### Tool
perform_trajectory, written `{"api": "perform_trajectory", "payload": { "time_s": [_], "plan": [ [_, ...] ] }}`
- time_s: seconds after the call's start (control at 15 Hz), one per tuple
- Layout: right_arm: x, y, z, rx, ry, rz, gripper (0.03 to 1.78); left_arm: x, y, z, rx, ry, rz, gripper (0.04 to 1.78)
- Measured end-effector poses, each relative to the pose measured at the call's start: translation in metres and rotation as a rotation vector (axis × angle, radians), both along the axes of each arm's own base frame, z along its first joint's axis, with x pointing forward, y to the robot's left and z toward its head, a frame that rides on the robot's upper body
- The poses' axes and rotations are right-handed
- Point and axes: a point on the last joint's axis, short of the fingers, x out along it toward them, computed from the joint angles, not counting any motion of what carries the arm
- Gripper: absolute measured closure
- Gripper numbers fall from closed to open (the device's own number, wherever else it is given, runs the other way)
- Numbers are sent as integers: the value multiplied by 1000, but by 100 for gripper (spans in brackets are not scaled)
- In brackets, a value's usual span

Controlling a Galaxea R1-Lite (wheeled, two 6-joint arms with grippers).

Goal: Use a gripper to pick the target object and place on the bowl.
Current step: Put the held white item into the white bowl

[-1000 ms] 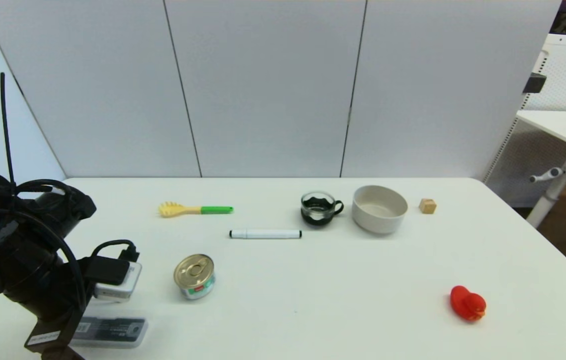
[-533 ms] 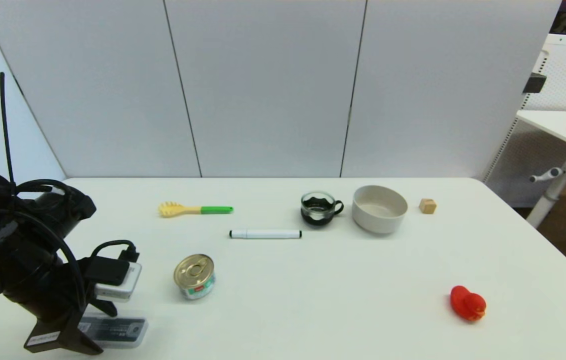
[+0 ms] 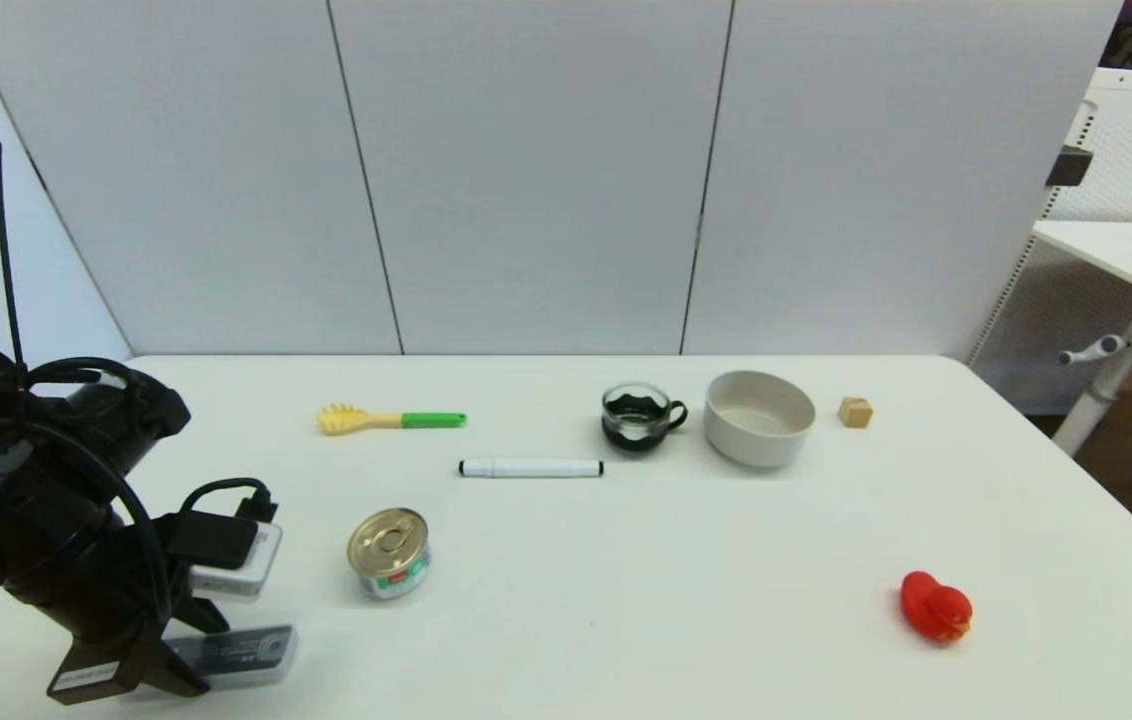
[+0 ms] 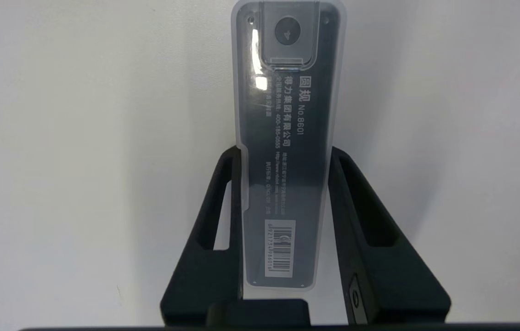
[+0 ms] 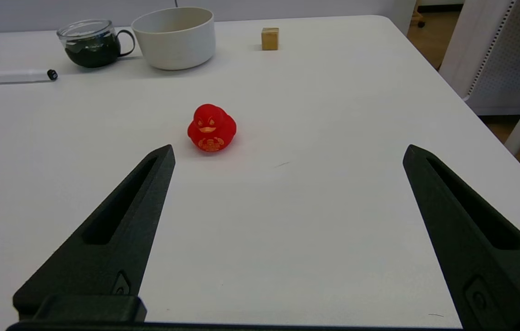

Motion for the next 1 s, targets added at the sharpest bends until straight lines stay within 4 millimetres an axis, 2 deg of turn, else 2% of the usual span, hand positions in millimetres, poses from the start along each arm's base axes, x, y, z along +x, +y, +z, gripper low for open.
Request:
{"api": "perform_trajectory", "payload": {
  "time_s": [0.13, 0.27, 0.53, 0.73, 1.0],
  "plan": [
    [0, 0, 0, 0, -1, 0, 10, 1, 0, 4, -1, -19, 1, 125],
    [0, 0, 0, 0, 0, 0, 10, 6, -1, 17, -8, -81, 3, 125],
    [0, 0, 0, 0, 0, 0, 10, 21, -14, 63, -53, -252, 57, 125],
    [0, 0, 0, 0, 0, 0, 10, 37, -43, 102, -139, -372, 94, 125],
    [0, 0, 0, 0, 0, 0, 10, 62, -98, 137, -281, -455, 99, 125]
  ]
}}
